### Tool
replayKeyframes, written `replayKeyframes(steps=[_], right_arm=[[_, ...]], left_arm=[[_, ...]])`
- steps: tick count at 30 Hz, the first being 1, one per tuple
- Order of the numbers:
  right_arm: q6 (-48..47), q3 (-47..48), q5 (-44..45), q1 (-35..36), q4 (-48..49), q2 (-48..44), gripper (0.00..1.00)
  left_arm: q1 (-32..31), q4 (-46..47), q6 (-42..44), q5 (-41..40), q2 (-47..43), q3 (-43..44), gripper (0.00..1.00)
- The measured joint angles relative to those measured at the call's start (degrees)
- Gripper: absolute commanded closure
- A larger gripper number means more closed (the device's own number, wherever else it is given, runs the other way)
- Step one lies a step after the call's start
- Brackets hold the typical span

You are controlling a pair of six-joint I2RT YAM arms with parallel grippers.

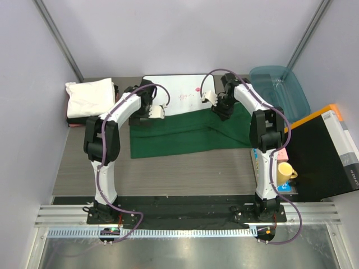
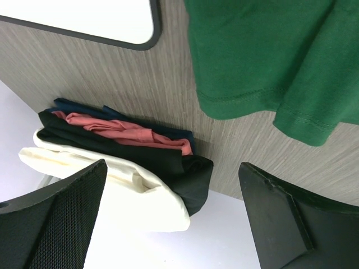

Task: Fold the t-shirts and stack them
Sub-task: Fold the other side of the tshirt into a rectangle

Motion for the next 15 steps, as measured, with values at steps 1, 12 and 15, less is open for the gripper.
replayKeyframes(steps=[1, 12, 15], right_arm=[[-0.31, 0.33, -0.02, 0.00, -0.07, 0.24, 0.69], [-3.74, 1.22, -0.98, 0.00, -4.74, 1.90, 0.54], [-4.13, 1.25, -1.01, 0.00, -5.49, 1.90, 0.58]], left_arm=[[0.00, -0.07, 0.00, 0.00, 0.24, 0.39, 0.00], [0.00, -0.04, 0.07, -0.15, 1.07, 1.70, 0.00], [0.00, -0.09, 0.04, -0.22, 1.57, 2.14, 0.00]])
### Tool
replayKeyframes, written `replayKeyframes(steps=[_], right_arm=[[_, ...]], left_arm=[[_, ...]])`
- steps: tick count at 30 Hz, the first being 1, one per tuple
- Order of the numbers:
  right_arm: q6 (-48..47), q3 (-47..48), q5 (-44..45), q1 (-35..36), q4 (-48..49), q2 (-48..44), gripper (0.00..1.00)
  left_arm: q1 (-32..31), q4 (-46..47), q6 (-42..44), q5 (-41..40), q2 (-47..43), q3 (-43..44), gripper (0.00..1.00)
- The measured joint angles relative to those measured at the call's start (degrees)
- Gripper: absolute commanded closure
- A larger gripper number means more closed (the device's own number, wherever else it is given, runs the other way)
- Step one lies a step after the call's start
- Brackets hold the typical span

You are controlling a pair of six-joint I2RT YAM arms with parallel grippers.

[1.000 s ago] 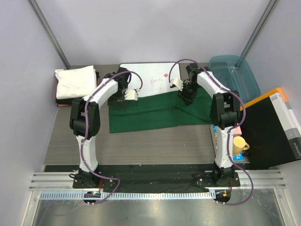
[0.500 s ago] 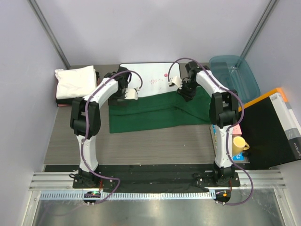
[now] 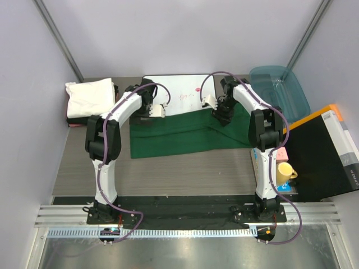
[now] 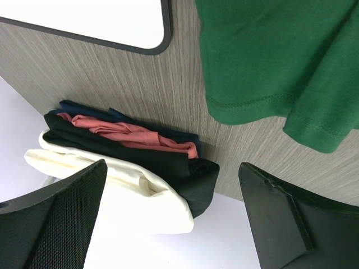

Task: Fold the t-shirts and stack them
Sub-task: Fold the other side of the tshirt into a rectangle

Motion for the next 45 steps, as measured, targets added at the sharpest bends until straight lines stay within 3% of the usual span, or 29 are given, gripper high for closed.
replayKeyframes(steps=[1, 4, 7, 15, 22, 29, 35, 36, 38, 40, 41, 45], right_arm=[[-0.04, 0.09, 0.02, 0.00, -0.24, 0.00, 0.60], [-0.07, 0.55, 0.02, 0.00, -0.44, 0.13, 0.84], [0.22, 1.40, 0.00, 0.00, -0.48, 0.66, 0.97], [0.13, 2.03, -0.24, 0.02, -1.18, 1.22, 0.99], [-2.75, 3.89, -1.16, 1.22, -7.93, 0.76, 0.99], [-4.57, -3.72, -2.32, 5.49, -10.60, -5.60, 0.99], [-4.83, -9.55, -2.75, 8.96, -11.65, -9.46, 0.92], [-4.94, -10.36, -2.78, 9.31, -11.63, -9.88, 0.79], [-4.96, -11.87, -2.78, 9.57, -11.47, -10.56, 0.66], [-4.98, -13.57, -2.78, 9.81, -11.89, -11.21, 0.60], [-5.11, -14.14, -2.75, 9.97, -12.11, -11.39, 0.51], [-5.07, -14.69, -2.89, 10.14, -12.28, -11.80, 0.45]], left_arm=[[0.00, 0.00, 0.00, 0.02, 0.26, 0.28, 0.00], [0.00, -0.02, 0.00, 0.02, 0.70, 0.70, 0.00], [0.00, -0.04, -0.02, 0.00, 0.83, 0.85, 0.00], [0.00, -0.02, 0.02, 0.02, 0.83, 0.85, 0.00], [0.00, 0.00, 0.24, 0.00, 0.90, 0.87, 0.00], [0.00, 0.04, 0.76, 0.02, 0.92, 0.92, 0.00], [0.00, 0.07, 1.62, 0.02, 1.05, 1.22, 0.00], [0.00, 0.07, 1.70, 0.04, 1.05, 1.22, 0.00], [0.00, 0.09, 1.81, 0.04, 1.07, 1.22, 0.00], [0.00, 0.09, 1.84, 0.04, 1.09, 1.22, 0.00], [0.00, 0.09, 1.90, 0.04, 1.09, 1.22, 0.00], [0.02, 0.13, 2.23, 0.07, 1.09, 1.22, 0.00]])
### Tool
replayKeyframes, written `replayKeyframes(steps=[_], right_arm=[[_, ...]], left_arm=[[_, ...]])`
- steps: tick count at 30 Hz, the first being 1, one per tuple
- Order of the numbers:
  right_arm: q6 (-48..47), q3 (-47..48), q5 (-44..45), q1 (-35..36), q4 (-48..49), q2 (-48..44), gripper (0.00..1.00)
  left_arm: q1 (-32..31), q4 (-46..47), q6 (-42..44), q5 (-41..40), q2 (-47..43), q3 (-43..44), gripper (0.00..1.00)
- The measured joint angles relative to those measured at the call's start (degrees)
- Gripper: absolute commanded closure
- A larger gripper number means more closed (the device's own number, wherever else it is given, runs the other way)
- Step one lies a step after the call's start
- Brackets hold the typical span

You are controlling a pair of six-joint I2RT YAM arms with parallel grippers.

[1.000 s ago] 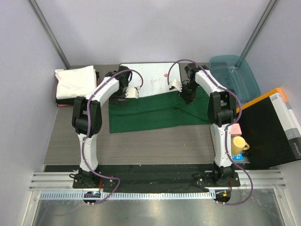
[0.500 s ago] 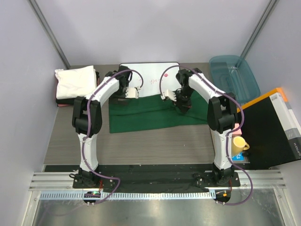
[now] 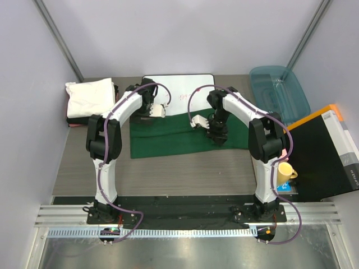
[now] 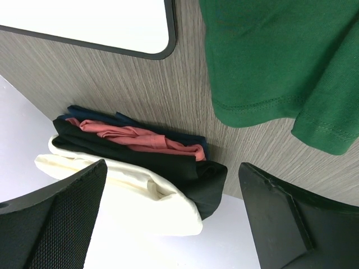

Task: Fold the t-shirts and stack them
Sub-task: Fold the other side of the tshirt into a rectangle, then rotate the tshirt 90 degrees

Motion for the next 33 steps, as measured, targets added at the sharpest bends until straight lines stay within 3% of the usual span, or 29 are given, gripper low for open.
replayKeyframes(steps=[2, 4, 5, 6, 8, 9, 11, 12, 13, 14, 21, 33], right_arm=[[0.20, 0.00, -0.07, 0.04, -0.04, -0.22, 0.49], [0.68, 0.31, -0.04, 0.04, -0.15, -0.33, 0.60], [1.20, 0.74, -0.07, 0.04, -0.28, -0.33, 0.80], [2.21, 1.44, -0.04, 0.00, -0.33, -0.31, 0.89], [4.61, 3.78, 0.07, -0.33, 0.02, -0.15, 0.99], [6.08, 5.38, 0.00, -0.52, 0.92, 0.04, 0.99], [9.20, 8.94, 0.13, -0.85, 3.50, 1.18, 0.99], [10.56, 10.75, 0.35, -1.03, 5.22, 2.01, 0.99], [11.61, 12.28, 0.55, -1.20, 6.47, 2.91, 0.99], [12.74, 14.23, 0.81, -1.40, 8.11, 4.28, 0.99], [16.00, 16.39, 2.32, -2.32, 14.78, 9.03, 0.99], [16.94, 11.54, 2.64, -3.58, 18.27, 9.07, 0.99]], left_arm=[[0.00, 0.00, 0.31, 0.02, 0.00, 0.00, 0.00], [0.00, 0.07, 0.44, 0.04, 0.00, 0.00, 0.00], [0.00, 0.15, 0.50, 0.07, 0.00, 0.00, 0.00], [0.00, 0.37, 0.57, 0.09, 0.00, 0.00, 0.00], [0.00, 1.05, 0.57, 0.15, 0.00, -0.02, 0.00], [0.00, 1.64, 0.57, 0.20, 0.00, -0.17, 0.01], [0.00, 2.82, 0.37, 0.52, 0.00, -0.72, 0.29], [0.02, 3.02, -0.07, 1.16, 0.11, -0.96, 0.55], [0.07, 2.95, -0.74, 1.53, 0.26, -0.98, 0.92], [0.13, 2.95, -1.25, 2.16, 0.52, -0.98, 1.00], [0.33, -0.13, -5.60, 5.99, 5.09, 2.38, 1.00], [0.66, -7.93, -11.61, 14.47, 5.18, 2.12, 1.00]])
